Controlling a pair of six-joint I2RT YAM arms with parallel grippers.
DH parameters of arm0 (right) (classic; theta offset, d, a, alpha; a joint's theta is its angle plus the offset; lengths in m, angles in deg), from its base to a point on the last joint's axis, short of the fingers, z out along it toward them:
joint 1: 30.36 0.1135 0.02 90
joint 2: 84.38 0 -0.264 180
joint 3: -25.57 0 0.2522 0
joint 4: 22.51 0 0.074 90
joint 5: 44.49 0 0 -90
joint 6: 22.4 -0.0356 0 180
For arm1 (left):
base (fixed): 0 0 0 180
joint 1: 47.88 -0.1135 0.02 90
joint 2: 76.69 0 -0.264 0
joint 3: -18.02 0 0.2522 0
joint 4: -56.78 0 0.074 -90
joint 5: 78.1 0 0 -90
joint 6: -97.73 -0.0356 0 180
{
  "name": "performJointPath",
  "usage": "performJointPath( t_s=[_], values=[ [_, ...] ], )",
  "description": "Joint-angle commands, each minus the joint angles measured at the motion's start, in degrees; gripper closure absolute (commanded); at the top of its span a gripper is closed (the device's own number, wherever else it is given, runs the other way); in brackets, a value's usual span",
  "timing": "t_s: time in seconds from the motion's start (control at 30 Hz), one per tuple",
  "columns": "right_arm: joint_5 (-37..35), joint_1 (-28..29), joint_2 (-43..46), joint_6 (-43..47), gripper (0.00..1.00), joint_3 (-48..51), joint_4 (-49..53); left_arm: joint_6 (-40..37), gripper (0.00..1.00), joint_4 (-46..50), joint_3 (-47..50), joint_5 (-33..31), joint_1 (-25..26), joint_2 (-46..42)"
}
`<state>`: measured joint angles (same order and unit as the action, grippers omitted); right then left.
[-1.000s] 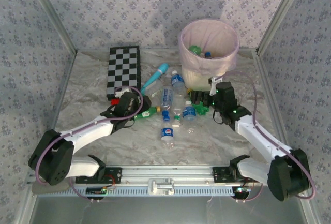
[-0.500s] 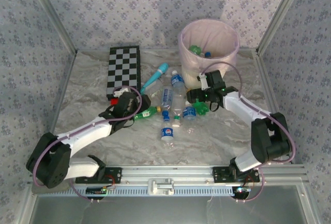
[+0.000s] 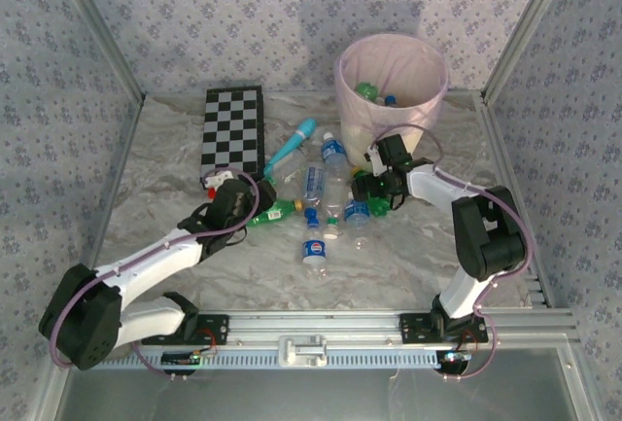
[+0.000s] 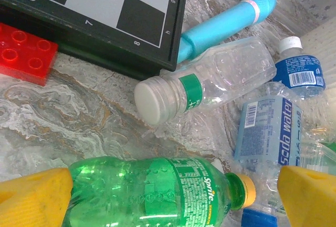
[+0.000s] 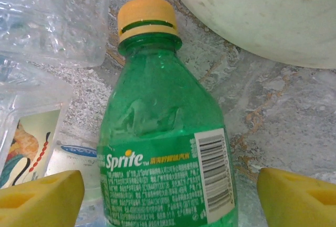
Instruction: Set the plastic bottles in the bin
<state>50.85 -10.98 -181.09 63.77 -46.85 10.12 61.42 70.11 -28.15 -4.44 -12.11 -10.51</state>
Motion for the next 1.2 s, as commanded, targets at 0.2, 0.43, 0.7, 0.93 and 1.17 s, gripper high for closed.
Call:
performJointPath(
  t_s=[0.2,0.43,0.7,0.93,1.17],
  values=[
    [-4.28,-0.28,-1.73,-2.75,0.17,-1.11,3.10,0.28,0.00,0.43,0.06,-1.21,0.33,-0.26],
    [-5.26,0.22,-1.60,-4.84,0.17,-0.41,2.95,0.10,0.00,-0.10,-0.20,-0.78,0.31,0.22],
    [-5.77,0.75,-1.32,-6.70,0.20,0.29,1.09,0.28,0.00,-0.07,-0.38,-0.37,0.35,0.24],
    [-7.35,0.66,-1.16,-6.40,0.24,0.27,1.41,-0.08,0.00,-0.10,-0.59,-0.50,0.35,0.39],
    [-8.15,0.82,-2.82,-6.45,0.23,-0.15,1.90,-0.59,0.00,-0.72,-1.06,-0.14,0.27,1.57]
  ],
)
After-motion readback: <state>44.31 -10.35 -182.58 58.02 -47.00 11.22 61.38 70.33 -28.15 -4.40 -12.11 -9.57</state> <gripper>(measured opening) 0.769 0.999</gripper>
